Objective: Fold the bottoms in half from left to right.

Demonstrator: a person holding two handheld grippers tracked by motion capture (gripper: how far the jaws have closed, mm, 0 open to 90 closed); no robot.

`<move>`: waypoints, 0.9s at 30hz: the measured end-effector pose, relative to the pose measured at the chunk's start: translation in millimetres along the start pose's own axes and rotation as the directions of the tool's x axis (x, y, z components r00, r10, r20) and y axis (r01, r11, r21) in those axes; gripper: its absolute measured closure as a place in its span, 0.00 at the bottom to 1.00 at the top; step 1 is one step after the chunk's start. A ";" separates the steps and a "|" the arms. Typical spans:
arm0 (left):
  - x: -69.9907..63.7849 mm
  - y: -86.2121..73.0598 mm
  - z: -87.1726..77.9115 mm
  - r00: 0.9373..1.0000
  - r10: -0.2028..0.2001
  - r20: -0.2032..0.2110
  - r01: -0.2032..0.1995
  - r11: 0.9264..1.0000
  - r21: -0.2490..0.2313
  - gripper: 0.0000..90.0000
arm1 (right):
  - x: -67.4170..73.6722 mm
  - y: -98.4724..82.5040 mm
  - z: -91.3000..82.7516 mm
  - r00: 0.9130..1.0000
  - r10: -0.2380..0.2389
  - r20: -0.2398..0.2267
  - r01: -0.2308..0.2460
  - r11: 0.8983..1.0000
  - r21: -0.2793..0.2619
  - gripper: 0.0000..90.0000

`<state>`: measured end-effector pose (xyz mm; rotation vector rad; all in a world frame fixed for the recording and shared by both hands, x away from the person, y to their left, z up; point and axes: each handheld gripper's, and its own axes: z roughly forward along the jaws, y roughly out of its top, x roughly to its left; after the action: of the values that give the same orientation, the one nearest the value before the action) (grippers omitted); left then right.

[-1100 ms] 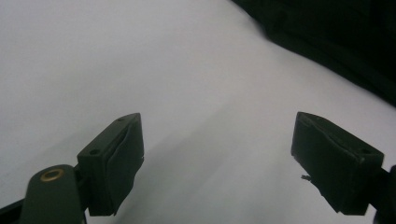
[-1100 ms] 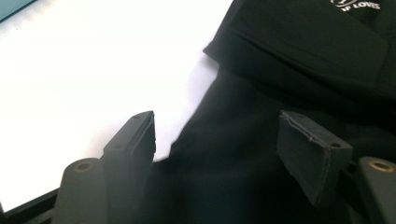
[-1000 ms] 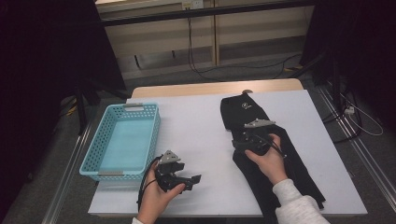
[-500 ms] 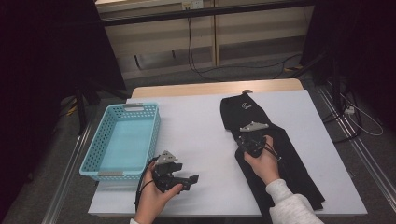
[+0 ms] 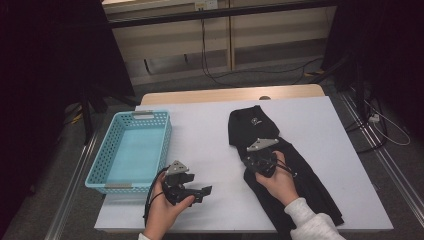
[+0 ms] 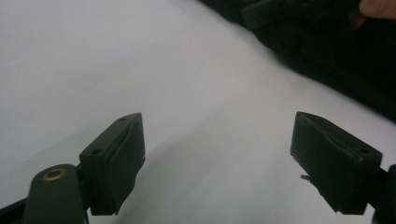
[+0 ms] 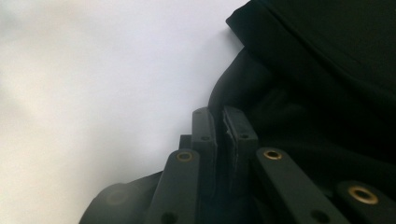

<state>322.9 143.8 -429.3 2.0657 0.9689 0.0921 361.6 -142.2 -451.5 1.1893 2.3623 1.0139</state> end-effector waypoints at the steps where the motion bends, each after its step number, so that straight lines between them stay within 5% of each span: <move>1: 0.3 0.3 0.1 1.000 0.001 0.001 -0.001 1.000 -0.001 0.20 | 2.2 -0.6 -0.4 1.000 -0.008 -0.012 0.008 1.000 -0.002 0.94; 12: -0.3 3.9 2.4 1.000 0.003 0.006 -0.003 1.000 -0.002 0.20 | 29.0 -1.1 -1.7 0.991 -0.075 -0.113 0.076 0.997 0.003 0.91; 19: 0.3 6.0 1.6 1.000 -0.001 0.011 0.002 1.000 -0.011 0.20 | 20.8 2.0 -17.4 0.989 0.009 -0.145 -0.016 0.999 -0.045 0.56; 22: 0.9 7.9 3.4 1.000 0.000 0.015 0.000 1.000 -0.013 0.20 | 10.6 0.0 -33.5 0.987 0.034 -0.159 -0.047 0.996 -0.073 0.51; 27: 0.6 12.3 8.8 1.000 0.003 0.021 -0.003 1.000 -0.010 0.20 | -5.8 -10.7 -49.5 0.989 0.080 -0.121 -0.090 0.992 -0.084 0.48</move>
<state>334.2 134.1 -426.4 2.0552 0.9511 0.0766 331.9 -173.7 -424.6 1.2384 2.3430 1.2358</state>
